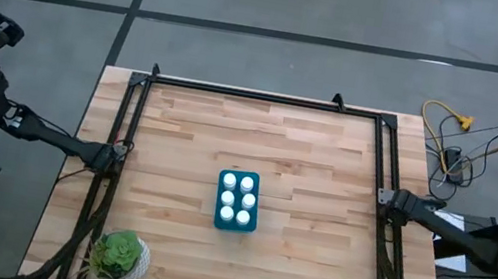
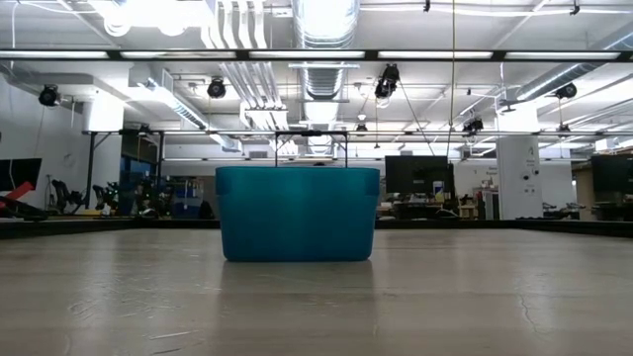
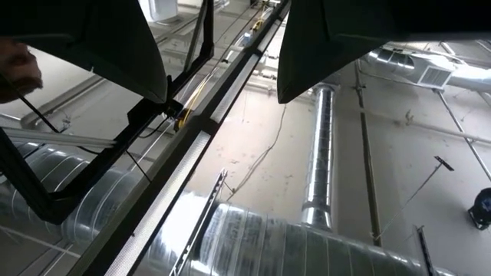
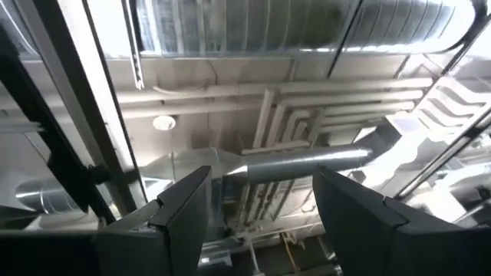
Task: Pick and place pill bottles into a basket
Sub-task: Return to Home Position
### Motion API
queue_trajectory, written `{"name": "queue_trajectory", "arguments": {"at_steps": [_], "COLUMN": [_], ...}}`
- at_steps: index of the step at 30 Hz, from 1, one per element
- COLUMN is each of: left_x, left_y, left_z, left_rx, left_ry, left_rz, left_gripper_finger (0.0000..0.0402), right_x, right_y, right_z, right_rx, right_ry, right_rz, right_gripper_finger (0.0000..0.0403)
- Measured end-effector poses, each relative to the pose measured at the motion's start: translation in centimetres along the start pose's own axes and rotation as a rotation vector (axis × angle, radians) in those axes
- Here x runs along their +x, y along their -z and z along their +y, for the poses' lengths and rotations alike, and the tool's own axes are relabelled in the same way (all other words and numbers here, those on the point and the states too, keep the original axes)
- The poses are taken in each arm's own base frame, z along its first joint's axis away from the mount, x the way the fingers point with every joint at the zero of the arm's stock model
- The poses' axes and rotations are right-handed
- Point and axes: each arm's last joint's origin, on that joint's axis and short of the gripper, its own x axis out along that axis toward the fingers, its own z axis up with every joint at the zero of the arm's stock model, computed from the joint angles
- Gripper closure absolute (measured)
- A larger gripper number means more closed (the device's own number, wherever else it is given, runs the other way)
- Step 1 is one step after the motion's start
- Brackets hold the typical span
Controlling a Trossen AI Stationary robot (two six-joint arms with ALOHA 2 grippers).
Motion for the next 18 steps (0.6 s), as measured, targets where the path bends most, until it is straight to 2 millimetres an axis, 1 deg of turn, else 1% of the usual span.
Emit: {"name": "queue_trajectory", "arguments": {"at_steps": [4, 5, 8, 10, 12, 14, 18], "left_x": [0.0, 0.0, 0.0, 0.1, 0.1, 0.1, 0.3], "left_y": [0.0, 0.0, 0.2, 0.5, 0.8, 1.0, 1.7], "left_z": [0.0, 0.0, 0.0, 0.0, 0.1, 0.1, 0.1], "left_rx": [-0.001, 0.000, 0.002, 0.003, 0.010, 0.031, 0.060], "left_ry": [0.000, 0.000, 0.000, -0.001, -0.001, -0.001, 0.000], "left_rz": [-0.001, -0.001, 0.004, 0.012, 0.021, 0.023, 0.007], "left_gripper_finger": [0.0171, 0.0171, 0.0171, 0.0171, 0.0171, 0.0171, 0.0171], "right_x": [-1.4, -1.3, -0.7, 0.3, 0.8, 1.2, 1.4], "right_y": [1.7, 2.4, 3.8, 4.7, 6.0, 7.2, 10.1], "right_z": [-0.3, -0.7, -1.2, -1.6, -2.4, -3.1, -5.0], "right_rx": [-0.028, -0.036, -0.043, -0.044, -0.044, -0.041, 0.012], "right_ry": [0.010, 0.024, 0.057, 0.057, 0.062, 0.072, 0.136], "right_rz": [-0.013, 0.001, 0.022, 0.011, 0.022, -0.005, -0.065], "right_gripper_finger": [0.0184, 0.0184, 0.0184, 0.0184, 0.0184, 0.0184, 0.0184]}}
